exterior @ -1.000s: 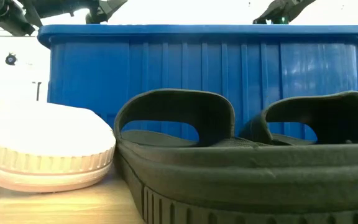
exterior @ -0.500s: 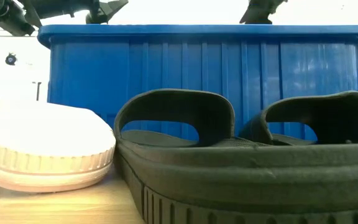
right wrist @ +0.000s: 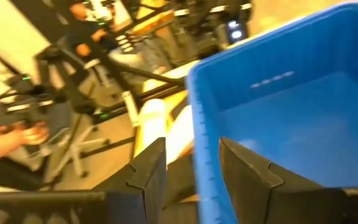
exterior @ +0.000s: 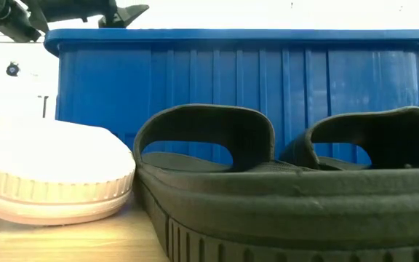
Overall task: Pick and place slides into bin
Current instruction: Put the black slide into the blue bin
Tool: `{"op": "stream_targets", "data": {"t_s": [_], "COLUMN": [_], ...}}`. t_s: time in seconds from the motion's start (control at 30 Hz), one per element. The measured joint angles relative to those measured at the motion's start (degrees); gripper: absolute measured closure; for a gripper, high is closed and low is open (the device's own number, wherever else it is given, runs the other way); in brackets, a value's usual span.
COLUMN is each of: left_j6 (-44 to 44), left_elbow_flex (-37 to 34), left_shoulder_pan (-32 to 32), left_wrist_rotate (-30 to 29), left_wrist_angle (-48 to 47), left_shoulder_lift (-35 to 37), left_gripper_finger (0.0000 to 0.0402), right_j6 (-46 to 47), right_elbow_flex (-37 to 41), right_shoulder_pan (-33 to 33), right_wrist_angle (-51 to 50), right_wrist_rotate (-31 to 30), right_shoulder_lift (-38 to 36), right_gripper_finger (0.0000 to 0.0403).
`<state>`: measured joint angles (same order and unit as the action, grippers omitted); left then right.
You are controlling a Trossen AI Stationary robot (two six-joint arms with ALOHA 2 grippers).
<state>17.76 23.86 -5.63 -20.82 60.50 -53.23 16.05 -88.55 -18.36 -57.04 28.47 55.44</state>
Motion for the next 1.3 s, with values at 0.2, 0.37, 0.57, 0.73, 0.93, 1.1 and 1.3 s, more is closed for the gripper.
{"op": "stream_targets", "data": {"t_s": [0.2, 0.37, 0.57, 0.73, 0.93, 1.1, 1.3], "left_j6": [-0.04, -0.08, -1.97, -3.13, -3.29, -3.40, -3.50], "left_elbow_flex": [0.00, 0.00, -0.02, -0.07, -0.11, -0.59, -0.63], "left_shoulder_pan": [0.00, 0.01, 0.00, 0.02, 0.00, 0.00, 0.00], "left_wrist_rotate": [-0.83, -0.89, -0.92, -0.94, -0.94, -0.94, -0.91], "left_wrist_angle": [-0.06, -0.61, -1.22, -1.57, -1.57, -1.61, -2.04], "left_shoulder_lift": [0.00, 0.00, 0.00, 0.00, 0.00, 0.00, 0.00], "left_gripper_finger": [0.0155, 0.0155, 0.0155, 0.0155, 0.0155, 0.0155, 0.0155], "right_j6": [5.40, 12.15, 20.90, 26.13, 29.44, 31.94, 31.33], "right_elbow_flex": [-0.50, -1.25, -1.23, -1.18, -1.12, -1.12, -1.07], "right_shoulder_pan": [7.49, 14.86, 22.54, 27.66, 34.77, 38.58, 44.10], "right_wrist_angle": [-3.70, -12.66, -19.61, -19.96, -21.27, -26.75, -33.16], "right_wrist_rotate": [0.00, 0.42, 0.23, -0.09, -0.02, -0.02, -0.65], "right_shoulder_lift": [-0.54, 1.44, 4.70, 8.66, 16.25, 22.12, 27.21], "right_gripper_finger": [0.0230, 0.0187, 0.0168, 0.0179, 0.0193, 0.0195, 0.0196]}}
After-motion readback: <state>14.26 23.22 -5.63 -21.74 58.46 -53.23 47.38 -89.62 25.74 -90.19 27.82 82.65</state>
